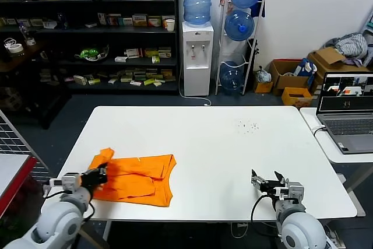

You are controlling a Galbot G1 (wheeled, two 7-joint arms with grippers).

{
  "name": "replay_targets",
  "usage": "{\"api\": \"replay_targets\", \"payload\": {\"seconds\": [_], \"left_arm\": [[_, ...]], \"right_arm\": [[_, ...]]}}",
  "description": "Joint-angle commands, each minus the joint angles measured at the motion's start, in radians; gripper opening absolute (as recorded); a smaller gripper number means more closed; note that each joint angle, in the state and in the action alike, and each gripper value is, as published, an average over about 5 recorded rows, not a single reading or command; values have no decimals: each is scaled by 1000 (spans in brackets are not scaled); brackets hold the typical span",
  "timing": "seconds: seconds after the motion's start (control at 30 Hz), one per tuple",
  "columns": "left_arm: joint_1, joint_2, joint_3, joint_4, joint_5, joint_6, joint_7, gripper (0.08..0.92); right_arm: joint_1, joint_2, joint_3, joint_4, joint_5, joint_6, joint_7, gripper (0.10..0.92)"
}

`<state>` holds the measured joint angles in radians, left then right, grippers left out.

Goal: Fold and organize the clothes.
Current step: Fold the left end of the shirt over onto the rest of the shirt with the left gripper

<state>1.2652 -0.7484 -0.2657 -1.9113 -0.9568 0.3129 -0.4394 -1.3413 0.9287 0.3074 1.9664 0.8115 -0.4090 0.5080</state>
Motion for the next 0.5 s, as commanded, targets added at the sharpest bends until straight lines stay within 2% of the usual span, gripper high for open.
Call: {"api": "replay_targets", "payload": {"seconds": [0.03, 0.33, 0.5], "left_arm": [[-155, -215, 216, -84, -90, 86, -114, 112], [-181, -252, 272, -71, -65, 84, -149, 112], [-179, -262, 275, -54, -33, 85, -141, 112]], "right_arm": [[-20, 13, 8, 0, -5, -2, 6, 823], [-8, 31, -7, -16, -5, -2, 6, 823], [-8, 30, -14, -16, -1, -3, 5, 823]]}}
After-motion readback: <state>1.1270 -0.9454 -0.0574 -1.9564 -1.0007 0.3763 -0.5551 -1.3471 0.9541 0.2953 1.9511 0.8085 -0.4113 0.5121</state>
